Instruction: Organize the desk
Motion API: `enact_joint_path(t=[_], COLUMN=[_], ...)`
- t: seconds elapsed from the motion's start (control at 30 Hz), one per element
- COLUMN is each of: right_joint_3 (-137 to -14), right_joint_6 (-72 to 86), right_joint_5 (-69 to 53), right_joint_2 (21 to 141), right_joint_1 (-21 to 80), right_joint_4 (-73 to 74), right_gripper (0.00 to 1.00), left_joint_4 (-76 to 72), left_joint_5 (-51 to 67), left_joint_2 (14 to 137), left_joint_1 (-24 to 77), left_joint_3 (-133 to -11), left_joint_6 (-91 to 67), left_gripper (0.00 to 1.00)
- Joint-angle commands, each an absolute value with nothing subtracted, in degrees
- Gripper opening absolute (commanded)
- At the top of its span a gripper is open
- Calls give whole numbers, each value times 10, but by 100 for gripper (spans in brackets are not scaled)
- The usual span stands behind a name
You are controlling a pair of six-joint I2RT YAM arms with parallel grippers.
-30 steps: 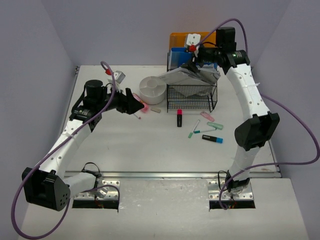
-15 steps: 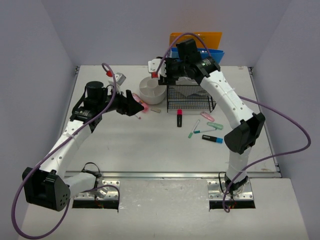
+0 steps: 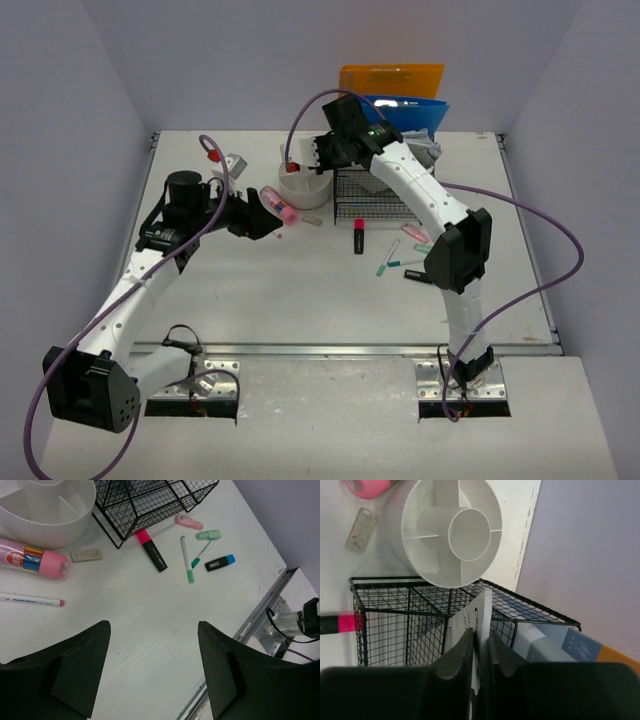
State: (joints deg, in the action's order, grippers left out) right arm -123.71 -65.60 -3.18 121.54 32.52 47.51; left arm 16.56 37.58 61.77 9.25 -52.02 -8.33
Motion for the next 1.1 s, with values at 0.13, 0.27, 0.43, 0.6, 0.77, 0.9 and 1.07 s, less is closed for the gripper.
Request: enact_joint_path(t=[0.13,0.27,0.43,0.6,0.77,0.9,1.07], right_joint_3=[-1235,-1233,-1197,-1187,-1160,-1091,-1035], right_joint_6=[-671,-644,-594,-563,-534,-513,-470], right_joint_5=[-88,-134,-208,-273,-340,-411,-484], right_joint_2=[1158,1129,1096,1092,1084,1062,1037], right_joint_1=[323,305,264,217,157,89,42], right_joint_4=[463,421,336,328,326,287,226], right_gripper=[0,0,0,0,0,0,28], left_joint_4=[156,155,155,159,161,157,148], left_joint_5=[387,388,388,385,382,381,371], left_joint_2=[599,600,605,609,612,620,631], left_joint_1=[79,79,79,79,79,79,78], left_joint_3=[-515,-517,-520,-522,-522,-523,-523], left_joint_6=[-74,-78,-83,-84,-84,-89,-97], left_gripper=[68,68,68,68,69,69,70])
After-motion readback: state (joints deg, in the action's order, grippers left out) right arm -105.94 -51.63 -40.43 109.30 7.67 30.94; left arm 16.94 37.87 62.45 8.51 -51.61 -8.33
